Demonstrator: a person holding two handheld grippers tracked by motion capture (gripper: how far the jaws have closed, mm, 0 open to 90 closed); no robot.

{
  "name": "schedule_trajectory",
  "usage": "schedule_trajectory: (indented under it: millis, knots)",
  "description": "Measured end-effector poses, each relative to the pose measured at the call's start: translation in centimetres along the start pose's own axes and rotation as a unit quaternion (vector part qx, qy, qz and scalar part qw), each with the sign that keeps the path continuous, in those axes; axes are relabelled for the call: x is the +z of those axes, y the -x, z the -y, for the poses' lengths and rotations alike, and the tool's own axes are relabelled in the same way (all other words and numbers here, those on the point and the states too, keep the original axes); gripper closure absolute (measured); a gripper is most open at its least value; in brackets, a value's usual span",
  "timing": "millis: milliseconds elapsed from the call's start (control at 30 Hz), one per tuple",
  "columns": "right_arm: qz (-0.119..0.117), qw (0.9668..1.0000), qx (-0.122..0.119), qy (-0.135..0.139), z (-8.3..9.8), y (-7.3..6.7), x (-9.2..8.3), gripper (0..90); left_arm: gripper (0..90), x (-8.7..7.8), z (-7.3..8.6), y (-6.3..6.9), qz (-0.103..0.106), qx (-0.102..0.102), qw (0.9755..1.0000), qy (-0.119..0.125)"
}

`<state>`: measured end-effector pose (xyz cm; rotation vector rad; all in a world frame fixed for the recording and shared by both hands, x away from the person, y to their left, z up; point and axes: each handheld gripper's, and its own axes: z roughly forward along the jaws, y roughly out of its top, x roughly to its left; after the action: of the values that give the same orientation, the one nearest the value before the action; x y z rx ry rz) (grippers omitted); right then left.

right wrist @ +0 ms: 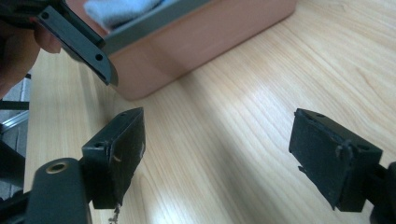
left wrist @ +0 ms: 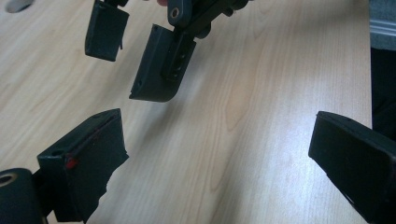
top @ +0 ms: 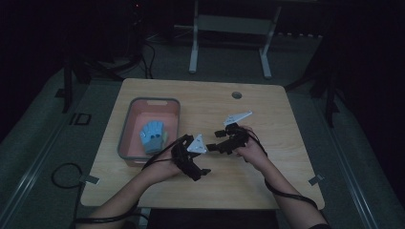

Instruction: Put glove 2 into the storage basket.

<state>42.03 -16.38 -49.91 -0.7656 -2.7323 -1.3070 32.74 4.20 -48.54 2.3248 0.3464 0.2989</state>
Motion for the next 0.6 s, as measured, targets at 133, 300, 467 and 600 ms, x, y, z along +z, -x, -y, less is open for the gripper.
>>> schedule_trajectory:
  millis: [133, 300, 467, 600]
  knots:
    - [0.003, 1.0, 0.004, 0.001, 1.2, 0.1, -0.3, 18.5, 4.1, 1.0, -0.2, 0.5, 0.01, 0.006, 0.9999, -0.001]
    - [0.001, 0.9999, 0.012, 0.001, 2.4, 0.5, -0.6, 18.5, 4.2, 1.6, -0.5, 0.8, 0.017, 0.01, 0.9998, -0.001]
    - [0.005, 0.9997, 0.023, 0.0, 3.9, 0.8, -0.9, 18.6, 4.1, 2.4, -0.6, 1.3, 0.027, 0.013, 0.9996, -0.002]
    - [0.012, 0.9997, 0.019, -0.004, 4.9, 1.1, -1.2, 18.5, 4.1, 3.3, -0.3, 1.6, 0.038, 0.009, 0.9992, 0.008]
